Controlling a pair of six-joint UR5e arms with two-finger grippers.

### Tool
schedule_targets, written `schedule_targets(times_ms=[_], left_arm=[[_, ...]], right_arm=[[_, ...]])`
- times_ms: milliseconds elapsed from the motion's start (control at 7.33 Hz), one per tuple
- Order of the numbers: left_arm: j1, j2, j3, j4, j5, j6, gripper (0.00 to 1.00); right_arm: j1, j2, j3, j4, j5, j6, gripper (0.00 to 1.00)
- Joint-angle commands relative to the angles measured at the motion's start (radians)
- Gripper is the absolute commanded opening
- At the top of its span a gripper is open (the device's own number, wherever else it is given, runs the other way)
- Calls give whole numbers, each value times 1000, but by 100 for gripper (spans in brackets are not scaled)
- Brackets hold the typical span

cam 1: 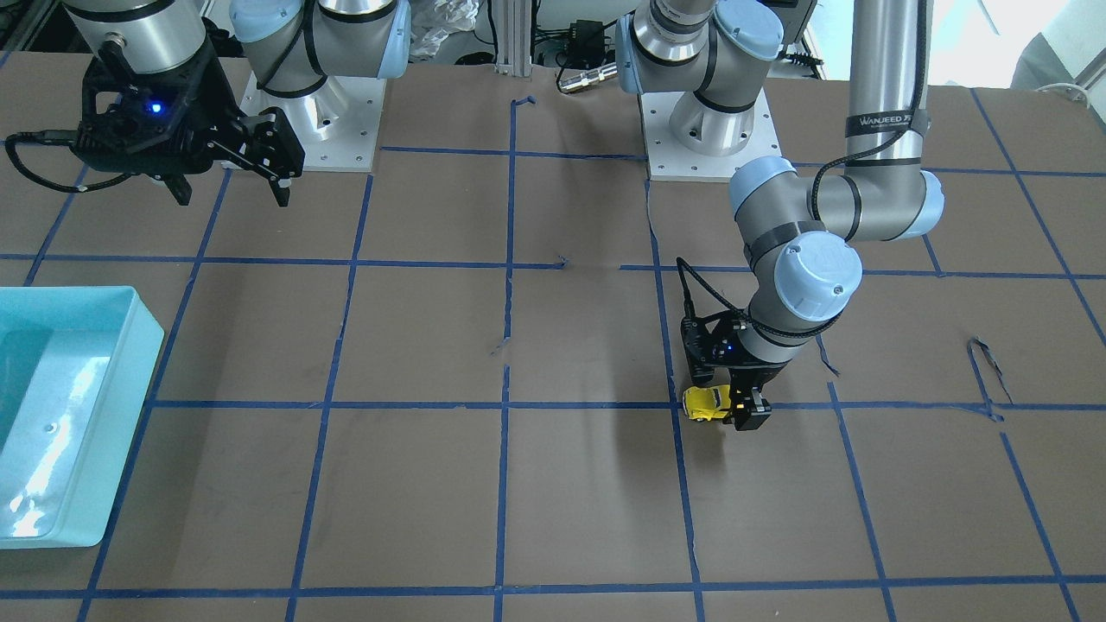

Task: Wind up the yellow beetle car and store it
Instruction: 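Close the left gripper around the yellow car's body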

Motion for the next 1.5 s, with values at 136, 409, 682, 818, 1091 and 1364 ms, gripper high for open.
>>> schedule_targets(times_ms=[136,409,682,818,1091,1364], left_arm=[[0,-14,5,12,6,7,38],[2,-14,4,12,6,9,35],[34,-11,1,13,8,41,34],[72,-14,-1,18,6,78,34],[112,-14,-1,19,6,145,34],[163,-12,-1,19,5,185,34]], right_arm=[[0,1,0,-1,1,4,100],[0,-1,0,-1,-1,4,100],[0,-1,0,1,-1,4,100],[0,-1,0,-2,1,4,100],[0,-1,0,-2,1,4,100],[0,-1,0,-4,2,4,100]])
